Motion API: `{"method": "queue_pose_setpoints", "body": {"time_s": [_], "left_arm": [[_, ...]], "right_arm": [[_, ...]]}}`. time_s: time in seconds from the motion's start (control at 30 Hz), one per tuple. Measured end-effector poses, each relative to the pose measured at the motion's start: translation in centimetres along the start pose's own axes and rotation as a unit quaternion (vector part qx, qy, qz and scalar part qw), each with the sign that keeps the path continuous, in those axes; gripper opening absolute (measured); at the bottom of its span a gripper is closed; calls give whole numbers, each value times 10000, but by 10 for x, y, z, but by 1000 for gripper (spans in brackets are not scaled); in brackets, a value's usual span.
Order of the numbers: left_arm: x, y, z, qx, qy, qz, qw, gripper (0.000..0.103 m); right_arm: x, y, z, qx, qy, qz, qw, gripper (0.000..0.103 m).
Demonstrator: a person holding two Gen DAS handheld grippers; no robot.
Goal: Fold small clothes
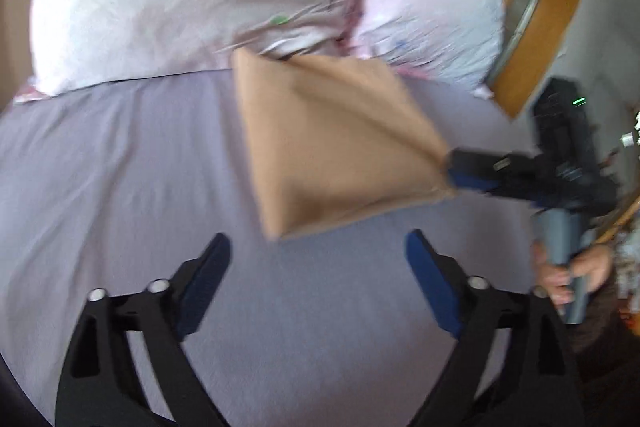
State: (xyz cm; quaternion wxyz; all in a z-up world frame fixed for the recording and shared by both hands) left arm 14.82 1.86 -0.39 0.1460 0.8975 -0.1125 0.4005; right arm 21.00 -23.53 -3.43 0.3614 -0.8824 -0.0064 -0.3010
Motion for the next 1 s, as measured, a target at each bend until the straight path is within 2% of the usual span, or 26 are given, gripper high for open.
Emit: {"method": "queue_pose_setpoints", "body": {"time_s": [0.03,0.07,0.13,0.23,0.27,0.37,0.53,0.7,1.0], "left_arm": [[-7,-2,-2,364,24,109,9993,101],[-10,-3,-2,589,36,182,9981,102],[-17,-8,0,1043,-20,268,9942,102],[-20,-13,9,1128,-205,227,9932,102],[-20,-16,13,1181,-256,228,9924,102],[-24,-24,27,1389,-449,227,9890,102],[-35,-27,34,1333,-603,142,9891,102],[-36,-29,33,1249,-614,121,9902,102],[-36,-29,32,1214,-614,144,9906,102]], "right_arm": [[-4,-3,-10,-6,138,-77,9999,90],[-8,-7,-22,-127,328,-222,9991,99],[-11,-11,-35,-449,617,-418,9962,101],[-23,-8,-45,-1337,776,-803,9847,101],[-30,-7,-42,-1745,696,-985,9772,101],[-44,5,-29,-2356,443,-1283,9623,101],[-65,12,-2,-2474,61,-1385,9590,101],[-72,4,4,-2875,0,-1745,9418,101],[-71,6,6,-2874,2,-1711,9424,101]]}}
Point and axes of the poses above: each gripper's, at about its wrist camera, not at the fingertips, and z roughly the way its jaws point, y to its right, x to its top, the point moved 7 cm from there along z, roughly the way its jaws point, and after that the axes turned 7 degrees about y, right-handed, at the moved point
